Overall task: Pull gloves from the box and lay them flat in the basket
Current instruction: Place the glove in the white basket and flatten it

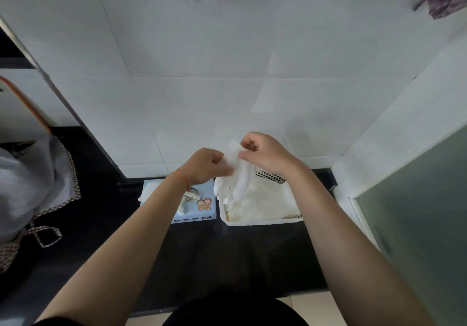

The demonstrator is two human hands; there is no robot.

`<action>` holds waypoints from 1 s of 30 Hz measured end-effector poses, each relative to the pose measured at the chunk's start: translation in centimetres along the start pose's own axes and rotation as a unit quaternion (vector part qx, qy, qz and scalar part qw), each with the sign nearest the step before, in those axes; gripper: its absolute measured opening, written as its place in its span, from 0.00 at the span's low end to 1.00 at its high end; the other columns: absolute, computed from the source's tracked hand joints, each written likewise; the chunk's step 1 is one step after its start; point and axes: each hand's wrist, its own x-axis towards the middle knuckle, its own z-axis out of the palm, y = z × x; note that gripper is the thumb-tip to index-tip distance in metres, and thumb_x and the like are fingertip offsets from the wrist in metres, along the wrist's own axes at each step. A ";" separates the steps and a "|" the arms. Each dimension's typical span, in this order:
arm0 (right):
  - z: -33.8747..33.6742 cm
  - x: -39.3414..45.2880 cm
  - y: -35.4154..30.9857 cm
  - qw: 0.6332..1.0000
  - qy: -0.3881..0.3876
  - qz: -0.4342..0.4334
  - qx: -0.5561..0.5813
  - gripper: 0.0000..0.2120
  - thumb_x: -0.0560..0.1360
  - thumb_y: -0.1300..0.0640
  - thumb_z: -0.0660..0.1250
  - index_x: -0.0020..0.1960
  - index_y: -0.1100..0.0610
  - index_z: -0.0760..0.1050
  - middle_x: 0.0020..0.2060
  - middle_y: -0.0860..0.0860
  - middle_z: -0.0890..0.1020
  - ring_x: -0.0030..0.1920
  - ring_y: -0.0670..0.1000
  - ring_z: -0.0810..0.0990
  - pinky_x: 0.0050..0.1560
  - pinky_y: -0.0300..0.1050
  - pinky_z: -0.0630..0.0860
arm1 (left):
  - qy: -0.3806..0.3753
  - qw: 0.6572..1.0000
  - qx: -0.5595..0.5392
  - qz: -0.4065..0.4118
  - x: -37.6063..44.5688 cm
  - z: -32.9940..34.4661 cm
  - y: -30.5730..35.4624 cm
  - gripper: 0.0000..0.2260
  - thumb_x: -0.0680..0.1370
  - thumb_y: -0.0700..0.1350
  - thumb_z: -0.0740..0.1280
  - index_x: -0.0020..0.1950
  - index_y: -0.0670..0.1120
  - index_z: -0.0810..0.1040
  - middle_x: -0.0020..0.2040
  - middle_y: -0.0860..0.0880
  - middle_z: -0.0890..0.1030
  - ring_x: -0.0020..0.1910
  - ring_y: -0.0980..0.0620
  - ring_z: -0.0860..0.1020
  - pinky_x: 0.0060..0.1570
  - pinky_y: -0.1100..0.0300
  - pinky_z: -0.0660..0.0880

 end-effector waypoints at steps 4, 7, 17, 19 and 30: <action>0.0 -0.2 0.2 1.000 0.007 0.009 -0.009 0.03 0.74 0.62 0.64 0.47 0.56 0.71 0.37 0.46 0.73 0.34 0.46 0.70 0.35 0.40 0.67 | 0.009 1.000 -0.010 -0.015 0.3 1.3 -1.5 0.10 0.74 0.46 0.74 0.34 0.46 0.78 0.32 0.52 0.73 0.30 0.57 0.67 0.32 0.68 0.64; -0.1 -0.4 1.0 0.999 0.021 0.027 -0.003 0.03 0.75 0.62 0.63 0.48 0.57 0.70 0.34 0.46 0.71 0.32 0.46 0.67 0.31 0.39 0.63 | -0.010 0.998 -0.048 -0.029 0.7 2.0 -2.4 0.08 0.73 0.43 0.74 0.47 0.40 0.82 0.41 0.49 0.81 0.40 0.54 0.76 0.45 0.61 0.71; 0.6 -0.9 5.4 0.973 0.062 0.134 0.177 0.07 0.75 0.61 0.65 0.50 0.54 0.69 0.38 0.49 0.77 0.37 0.48 0.74 0.35 0.41 0.68 | -0.031 0.990 -0.123 -0.064 2.1 0.7 -3.9 0.07 0.74 0.40 0.73 0.40 0.45 0.77 0.34 0.50 0.78 0.32 0.54 0.74 0.34 0.64 0.70; 1.1 -1.2 7.0 0.963 0.076 0.153 0.208 0.10 0.75 0.62 0.64 0.53 0.52 0.68 0.40 0.52 0.78 0.37 0.49 0.74 0.35 0.42 0.69 | -0.026 0.993 -0.087 -0.077 3.3 1.6 -4.2 0.05 0.74 0.41 0.74 0.43 0.44 0.78 0.36 0.50 0.80 0.33 0.54 0.75 0.35 0.63 0.71; 2.5 -0.6 16.8 0.969 0.050 0.218 0.107 0.17 0.78 0.68 0.59 0.53 0.52 0.83 0.60 0.46 0.80 0.59 0.51 0.78 0.54 0.44 0.78 | -0.033 0.983 0.157 -0.092 10.0 9.6 -5.9 0.07 0.76 0.46 0.69 0.52 0.47 0.79 0.48 0.50 0.77 0.48 0.50 0.73 0.47 0.58 0.71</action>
